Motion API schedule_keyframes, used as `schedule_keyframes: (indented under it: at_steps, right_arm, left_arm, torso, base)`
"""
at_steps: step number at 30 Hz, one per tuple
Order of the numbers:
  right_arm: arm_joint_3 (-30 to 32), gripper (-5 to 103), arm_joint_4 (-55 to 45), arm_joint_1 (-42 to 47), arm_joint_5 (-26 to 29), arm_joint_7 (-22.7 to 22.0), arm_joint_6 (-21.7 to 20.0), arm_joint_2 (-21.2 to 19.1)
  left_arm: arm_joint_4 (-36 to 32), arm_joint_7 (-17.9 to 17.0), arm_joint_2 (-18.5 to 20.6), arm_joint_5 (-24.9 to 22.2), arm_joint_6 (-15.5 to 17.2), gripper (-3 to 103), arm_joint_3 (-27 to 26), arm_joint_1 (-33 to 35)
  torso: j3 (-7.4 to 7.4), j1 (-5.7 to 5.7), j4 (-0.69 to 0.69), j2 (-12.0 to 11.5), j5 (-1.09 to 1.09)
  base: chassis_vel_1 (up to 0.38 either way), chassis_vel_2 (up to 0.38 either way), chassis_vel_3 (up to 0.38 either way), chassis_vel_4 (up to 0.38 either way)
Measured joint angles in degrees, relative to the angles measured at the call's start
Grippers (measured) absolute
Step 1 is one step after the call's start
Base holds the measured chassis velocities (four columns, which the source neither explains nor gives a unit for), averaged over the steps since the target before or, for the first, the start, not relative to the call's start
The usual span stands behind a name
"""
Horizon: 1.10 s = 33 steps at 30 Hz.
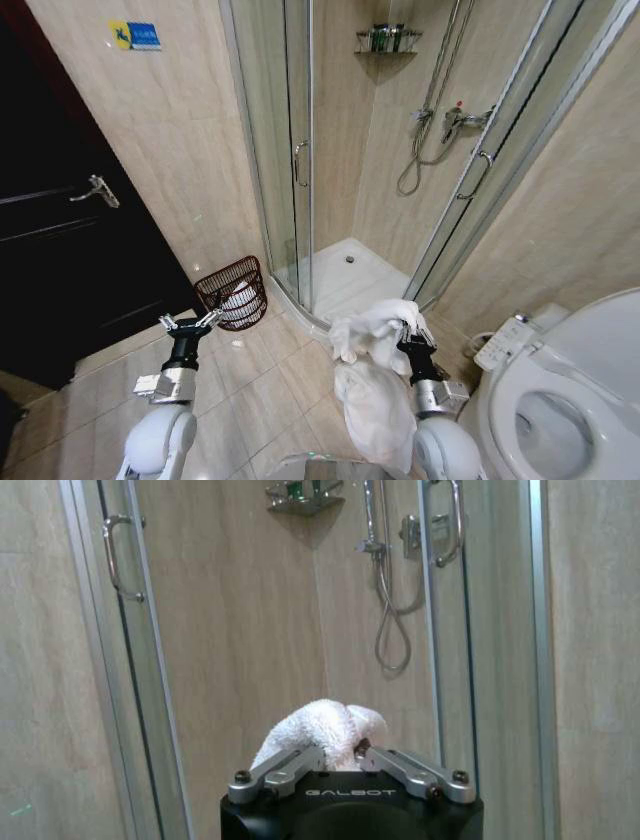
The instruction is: Discard the used towel into the hamper.
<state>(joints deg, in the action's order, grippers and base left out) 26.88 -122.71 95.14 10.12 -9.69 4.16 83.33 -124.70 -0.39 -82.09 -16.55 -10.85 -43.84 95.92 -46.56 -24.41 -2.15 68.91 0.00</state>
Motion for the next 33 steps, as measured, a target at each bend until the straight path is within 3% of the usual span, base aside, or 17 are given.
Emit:
schedule_keyframes:
  at_steps: [17, 33]
  right_arm:
    - [0.3, 5, -2.3, -0.2, -3.2, -2.1, 0.2, -0.2]
    - [0.1, 5, -1.9, -1.1, -4.5, -2.5, 0.2, -0.1]
  left_arm:
    - [-0.8, 1.2, -0.4, 1.5, 2.1, 100, 0.2, 0.3]
    - [-0.3, 0.4, -0.9, 2.5, -0.7, 100, 1.0, 0.8]
  torso:
    - [0.00, 0.00, 0.00, 0.0, 0.00]
    - [0.00, 0.00, -0.01, 0.0, 0.01]
  base:
    - [0.004, 0.006, 0.004, 0.007]
    - [0.037, 0.028, -0.023, -0.033]
